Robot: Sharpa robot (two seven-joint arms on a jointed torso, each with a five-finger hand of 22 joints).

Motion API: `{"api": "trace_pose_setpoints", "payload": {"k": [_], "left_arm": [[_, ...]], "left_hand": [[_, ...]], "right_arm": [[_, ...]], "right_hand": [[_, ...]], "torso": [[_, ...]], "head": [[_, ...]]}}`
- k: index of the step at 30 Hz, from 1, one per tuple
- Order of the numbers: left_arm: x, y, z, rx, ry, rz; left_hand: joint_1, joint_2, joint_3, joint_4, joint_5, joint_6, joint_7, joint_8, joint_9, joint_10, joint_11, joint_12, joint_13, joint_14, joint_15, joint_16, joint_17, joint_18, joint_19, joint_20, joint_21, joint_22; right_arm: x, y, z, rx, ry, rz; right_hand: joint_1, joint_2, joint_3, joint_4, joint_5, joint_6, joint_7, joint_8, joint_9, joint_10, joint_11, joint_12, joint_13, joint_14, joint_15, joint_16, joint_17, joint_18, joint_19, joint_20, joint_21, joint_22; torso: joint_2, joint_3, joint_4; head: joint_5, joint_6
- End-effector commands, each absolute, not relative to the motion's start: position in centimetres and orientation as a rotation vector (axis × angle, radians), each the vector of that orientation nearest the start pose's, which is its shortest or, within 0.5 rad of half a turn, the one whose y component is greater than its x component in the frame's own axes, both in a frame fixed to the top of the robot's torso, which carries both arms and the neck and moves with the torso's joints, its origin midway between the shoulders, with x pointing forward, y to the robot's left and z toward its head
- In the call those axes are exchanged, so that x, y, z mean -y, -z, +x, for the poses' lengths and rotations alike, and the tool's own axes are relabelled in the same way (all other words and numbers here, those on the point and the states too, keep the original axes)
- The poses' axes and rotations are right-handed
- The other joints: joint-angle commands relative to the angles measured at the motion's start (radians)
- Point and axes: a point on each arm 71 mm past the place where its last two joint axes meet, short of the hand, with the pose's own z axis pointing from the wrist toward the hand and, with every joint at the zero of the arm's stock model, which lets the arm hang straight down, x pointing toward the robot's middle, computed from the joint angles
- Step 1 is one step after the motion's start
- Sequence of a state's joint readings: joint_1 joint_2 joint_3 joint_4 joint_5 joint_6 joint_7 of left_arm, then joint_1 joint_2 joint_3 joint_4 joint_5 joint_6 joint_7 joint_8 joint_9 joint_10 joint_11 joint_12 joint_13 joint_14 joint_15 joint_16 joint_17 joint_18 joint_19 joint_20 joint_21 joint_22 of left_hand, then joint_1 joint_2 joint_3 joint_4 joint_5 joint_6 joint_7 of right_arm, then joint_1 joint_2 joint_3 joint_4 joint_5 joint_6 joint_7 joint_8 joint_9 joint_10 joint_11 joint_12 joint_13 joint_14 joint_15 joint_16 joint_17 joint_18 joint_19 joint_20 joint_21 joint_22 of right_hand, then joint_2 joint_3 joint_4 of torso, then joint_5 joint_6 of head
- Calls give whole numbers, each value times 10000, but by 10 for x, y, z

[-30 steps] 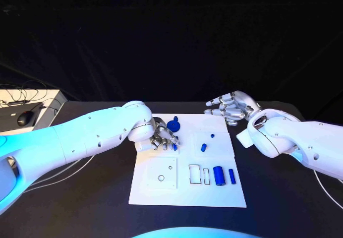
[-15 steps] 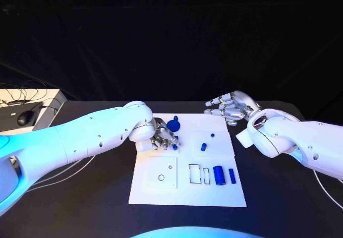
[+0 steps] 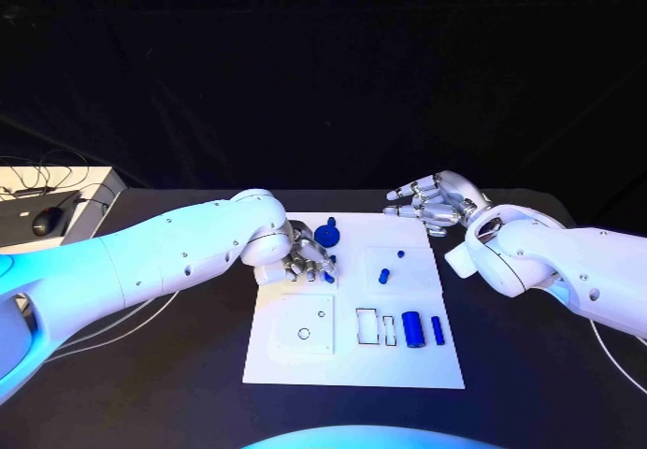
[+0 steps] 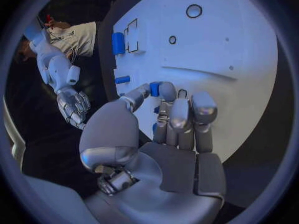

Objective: Assemble the parts on the task board

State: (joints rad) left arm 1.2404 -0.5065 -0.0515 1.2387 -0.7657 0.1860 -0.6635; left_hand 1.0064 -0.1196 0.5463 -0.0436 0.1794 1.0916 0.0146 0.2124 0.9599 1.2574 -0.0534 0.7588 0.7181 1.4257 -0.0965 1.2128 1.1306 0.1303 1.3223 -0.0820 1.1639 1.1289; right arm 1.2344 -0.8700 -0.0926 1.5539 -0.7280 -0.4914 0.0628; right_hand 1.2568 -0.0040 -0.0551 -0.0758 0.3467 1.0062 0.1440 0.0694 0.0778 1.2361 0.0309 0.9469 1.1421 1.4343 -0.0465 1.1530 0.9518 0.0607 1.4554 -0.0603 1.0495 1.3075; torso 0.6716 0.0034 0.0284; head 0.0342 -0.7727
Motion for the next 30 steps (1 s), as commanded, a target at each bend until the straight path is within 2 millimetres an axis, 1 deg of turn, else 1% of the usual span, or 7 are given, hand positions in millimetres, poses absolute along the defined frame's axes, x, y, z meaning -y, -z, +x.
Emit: {"api": "trace_pose_setpoints", "payload": {"k": [1, 3, 6, 12, 16, 22, 30], "left_arm": [[-123, 237, 509, -25495, 5112, -3932], [-123, 237, 508, -25495, 5208, -3951], [-123, 236, 508, -25514, 5344, -3964], [-124, 235, 507, -25518, 5477, -3968], [-125, 234, 507, -25448, 5565, -4057], [-130, 232, 506, -25251, 5811, -4462], [-144, 224, 501, -24911, 6022, -4936]], "left_hand": [[151, 300, 192, -311, 483, -57, -19, -35, 38, -12, -40, -48, -18, 4, -54, -30, -14, -151, -3, -88, -58, 18], [257, 432, 407, -532, 759, -124, 12, -45, 55, -16, -33, -74, -38, 0, -52, -43, -22, -152, -9, -89, -66, 23], [158, 547, 839, -875, 951, -230, 72, 14, 179, 2, 0, -129, -88, -3, -24, -60, -27, -156, -22, -88, -81, 39], [-26, 654, 1094, -1141, 1064, -298, 102, 72, 307, -7, -2, -143, -108, -5, -20, -77, -19, -147, -27, -74, -101, 82], [-58, 661, 1255, -1245, 1175, -293, 122, 107, 364, 10, 0, -158, -128, -6, -20, -84, -13, -151, -23, -85, -111, 107], [-120, 592, 1388, -1361, 1705, -205, 109, 179, 436, 97, -29, -182, -156, 18, -38, -30, 51, -185, 21, -134, -69, 175], [-170, 459, 1448, -1484, 2198, -48, 67, 211, 456, 223, -73, -259, -197, 38, -68, 31, 120, -234, 69, -184, -15, 262]], "right_arm": [[215, 181, 483, -16256, -10091, 5155], [215, 181, 484, -16262, -10088, 5158], [215, 182, 483, -16271, -10088, 5159], [215, 182, 484, -16286, -10088, 5159], [214, 183, 484, -16299, -10090, 5159], [215, 184, 484, -16319, -10078, 5174], [217, 186, 484, -16330, -10028, 5207]], "right_hand": [[-57, 62, -48, 30, 37, 2, 34, 27, 11, -32, -43, -39, 10, 25, -27, -45, -3, 154, -21, -8, -33, 1386], [-57, 62, -48, 30, 37, 2, 34, 27, 11, -32, -43, -39, 10, 25, -27, -45, -3, 154, -21, -8, -33, 1386], [-57, 62, -48, 30, 37, 2, 34, 27, 11, -32, -43, -39, 10, 25, -27, -45, -3, 154, -21, -8, -33, 1386], [-57, 62, -48, 30, 37, 2, 34, 27, 11, -32, -43, -39, 10, 25, -27, -45, -3, 154, -21, -8, -33, 1386], [-73, 64, -55, 38, 44, -6, 35, 20, 6, -21, -42, -28, 26, 27, -26, -34, 9, 152, -17, -10, -20, 1389], [-73, 64, -55, 38, 44, -6, 35, 20, 6, -21, -42, -28, 26, 27, -26, -34, 9, 152, -17, -10, -20, 1389], [-73, 64, -55, 38, 44, -6, 35, 20, 6, -21, -42, -28, 26, 27, -26, -34, 9, 152, -17, -10, -20, 1389]], "torso": [[-1, -5, 4], [-1, -5, 4], [-6, 0, 0], [-6, 3, 7], [-6, 2, 3], [-11, 10, 12], [-27, 23, 16]], "head": [[-8, -15], [-7, -4], [-7, -8], [11, 11], [15, 17], [36, 55], [89, 96]]}}
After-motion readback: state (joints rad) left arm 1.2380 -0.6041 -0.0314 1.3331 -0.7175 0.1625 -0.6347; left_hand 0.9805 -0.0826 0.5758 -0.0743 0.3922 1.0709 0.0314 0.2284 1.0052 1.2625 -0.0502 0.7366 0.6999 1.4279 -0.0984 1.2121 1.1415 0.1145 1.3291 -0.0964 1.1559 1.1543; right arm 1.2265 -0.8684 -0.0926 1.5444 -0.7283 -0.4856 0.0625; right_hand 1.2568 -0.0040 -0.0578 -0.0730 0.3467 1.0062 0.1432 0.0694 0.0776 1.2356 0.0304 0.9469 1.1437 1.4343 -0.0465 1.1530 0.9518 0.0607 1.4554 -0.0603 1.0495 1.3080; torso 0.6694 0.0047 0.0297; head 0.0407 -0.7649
